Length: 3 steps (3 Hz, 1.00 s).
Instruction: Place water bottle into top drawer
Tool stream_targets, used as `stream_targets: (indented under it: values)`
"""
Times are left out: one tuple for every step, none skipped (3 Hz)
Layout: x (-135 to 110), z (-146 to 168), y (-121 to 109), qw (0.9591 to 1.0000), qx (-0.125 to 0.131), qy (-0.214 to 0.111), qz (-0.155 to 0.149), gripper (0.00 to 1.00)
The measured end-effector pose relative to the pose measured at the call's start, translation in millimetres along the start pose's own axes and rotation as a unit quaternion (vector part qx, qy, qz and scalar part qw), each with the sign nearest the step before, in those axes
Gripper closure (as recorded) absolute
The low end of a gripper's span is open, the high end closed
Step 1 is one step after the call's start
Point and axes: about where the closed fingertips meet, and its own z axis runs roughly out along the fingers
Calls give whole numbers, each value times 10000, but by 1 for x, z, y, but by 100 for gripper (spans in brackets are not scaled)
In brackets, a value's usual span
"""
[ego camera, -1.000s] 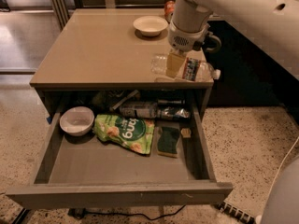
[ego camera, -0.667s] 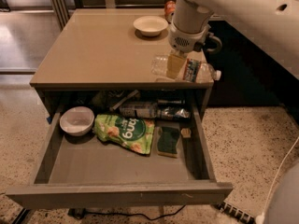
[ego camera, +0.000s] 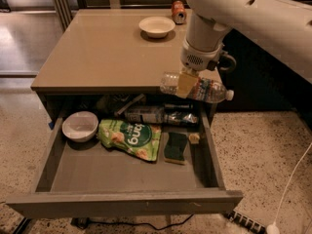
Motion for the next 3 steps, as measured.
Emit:
stream_targets:
  values:
    - [10,11,18,9998,-184,3,8,100]
    - [13,25,37,9991,-399,46,-94,100]
    - [7,53,61,9964,-759,192,-317,100]
